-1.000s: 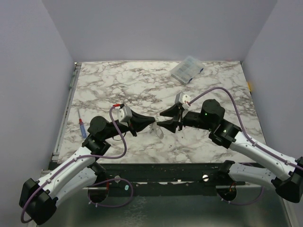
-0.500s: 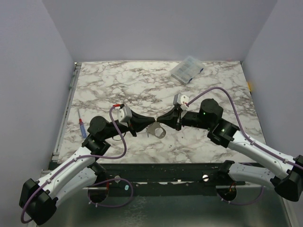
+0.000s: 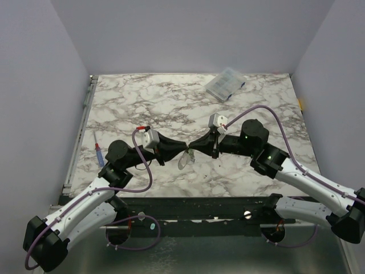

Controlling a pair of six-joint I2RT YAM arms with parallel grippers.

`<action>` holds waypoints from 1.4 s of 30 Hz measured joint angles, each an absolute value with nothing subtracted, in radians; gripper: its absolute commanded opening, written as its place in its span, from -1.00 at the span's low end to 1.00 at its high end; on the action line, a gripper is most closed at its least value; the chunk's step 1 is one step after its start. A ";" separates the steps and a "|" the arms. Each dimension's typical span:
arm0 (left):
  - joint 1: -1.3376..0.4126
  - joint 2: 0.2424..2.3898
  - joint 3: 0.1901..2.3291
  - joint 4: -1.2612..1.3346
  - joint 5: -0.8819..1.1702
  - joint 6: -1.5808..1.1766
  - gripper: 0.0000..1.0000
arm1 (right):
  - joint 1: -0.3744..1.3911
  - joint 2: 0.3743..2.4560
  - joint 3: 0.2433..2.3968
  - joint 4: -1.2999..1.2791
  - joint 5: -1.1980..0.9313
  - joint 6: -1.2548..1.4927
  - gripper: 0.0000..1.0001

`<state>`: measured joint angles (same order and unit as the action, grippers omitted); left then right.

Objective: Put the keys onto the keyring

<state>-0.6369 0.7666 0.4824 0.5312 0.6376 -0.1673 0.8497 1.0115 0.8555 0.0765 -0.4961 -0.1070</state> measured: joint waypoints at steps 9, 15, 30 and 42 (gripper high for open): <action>-0.637 0.767 0.539 0.404 0.611 -0.080 0.04 | 0.850 1.028 0.903 -0.070 -0.429 -0.121 -0.99; -0.637 0.767 0.569 0.310 0.612 0.007 0.01 | 0.850 1.059 0.976 -0.225 -0.423 -0.140 -0.99; -0.738 0.959 0.698 0.165 0.614 0.123 -0.31 | 0.850 1.122 1.146 -0.582 -0.408 -0.202 -0.99; -0.762 0.999 0.729 0.120 0.656 0.158 -0.66 | 0.850 1.122 1.167 -0.623 -0.408 -0.212 -0.99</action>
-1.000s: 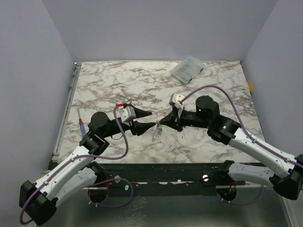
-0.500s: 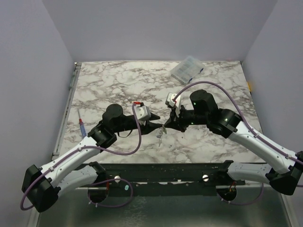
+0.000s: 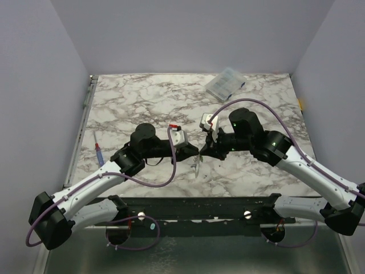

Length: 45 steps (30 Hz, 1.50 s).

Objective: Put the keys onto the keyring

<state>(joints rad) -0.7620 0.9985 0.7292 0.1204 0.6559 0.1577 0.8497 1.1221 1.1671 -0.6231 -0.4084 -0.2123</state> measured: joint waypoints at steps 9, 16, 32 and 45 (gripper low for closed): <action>-0.775 1.032 0.731 0.133 0.712 0.149 -1.00 | 0.849 1.118 1.169 -0.633 -0.421 -0.224 -0.99; -0.780 0.987 0.698 0.178 0.724 0.141 -1.00 | 0.850 1.084 1.150 -0.605 -0.453 -0.226 -0.92; -0.780 0.828 0.605 0.186 0.650 0.203 -1.00 | 0.854 0.828 0.862 -0.176 -0.307 -0.145 -0.21; -0.778 0.791 0.601 0.184 0.654 0.209 -1.00 | 0.854 0.886 0.803 -0.120 -0.370 -0.132 0.12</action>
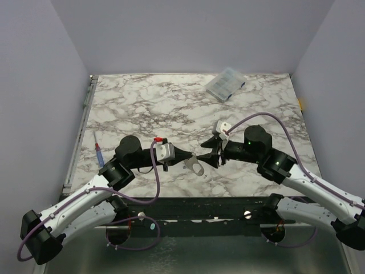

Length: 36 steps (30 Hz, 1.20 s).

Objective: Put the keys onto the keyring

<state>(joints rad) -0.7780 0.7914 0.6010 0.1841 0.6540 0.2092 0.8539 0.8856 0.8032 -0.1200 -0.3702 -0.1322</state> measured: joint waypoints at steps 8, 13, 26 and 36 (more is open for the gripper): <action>-0.772 0.789 0.601 0.170 0.662 0.218 -1.00 | 0.854 0.982 0.835 -0.182 -0.467 -0.132 0.16; -0.772 0.779 0.601 0.165 0.662 0.221 -1.00 | 0.854 0.982 0.835 -0.181 -0.476 -0.132 0.18; -0.770 0.744 0.597 0.168 0.640 0.221 -1.00 | 0.854 0.953 0.783 -0.107 -0.456 -0.112 0.13; -0.766 0.734 0.592 0.179 0.631 0.217 -1.00 | 0.854 0.961 0.725 0.006 -0.457 -0.077 0.01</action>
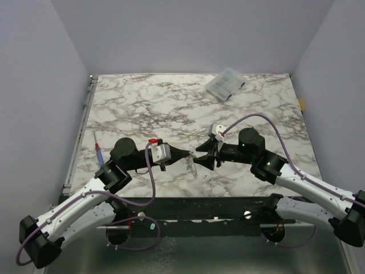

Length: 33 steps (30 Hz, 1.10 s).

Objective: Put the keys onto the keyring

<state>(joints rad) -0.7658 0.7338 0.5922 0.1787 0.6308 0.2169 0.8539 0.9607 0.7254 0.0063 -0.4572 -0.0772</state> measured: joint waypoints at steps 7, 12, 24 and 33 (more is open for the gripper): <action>-0.760 0.733 0.586 0.198 0.627 0.202 -1.00 | 0.854 0.968 0.699 0.089 -0.456 -0.060 -0.30; -0.759 0.728 0.578 0.208 0.626 0.198 -1.00 | 0.854 0.996 0.685 0.127 -0.457 -0.052 -0.58; -0.754 0.723 0.575 0.221 0.617 0.194 -1.00 | 0.854 0.965 0.677 0.150 -0.459 -0.049 -0.99; -0.754 0.716 0.565 0.224 0.590 0.194 -0.78 | 0.854 0.934 0.723 0.093 -0.425 -0.072 -0.99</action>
<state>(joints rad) -0.7540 0.7158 0.5652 0.2237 0.5900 0.1936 0.8539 0.9337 0.7227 0.0929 -0.4248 -0.0719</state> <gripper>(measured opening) 0.018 0.061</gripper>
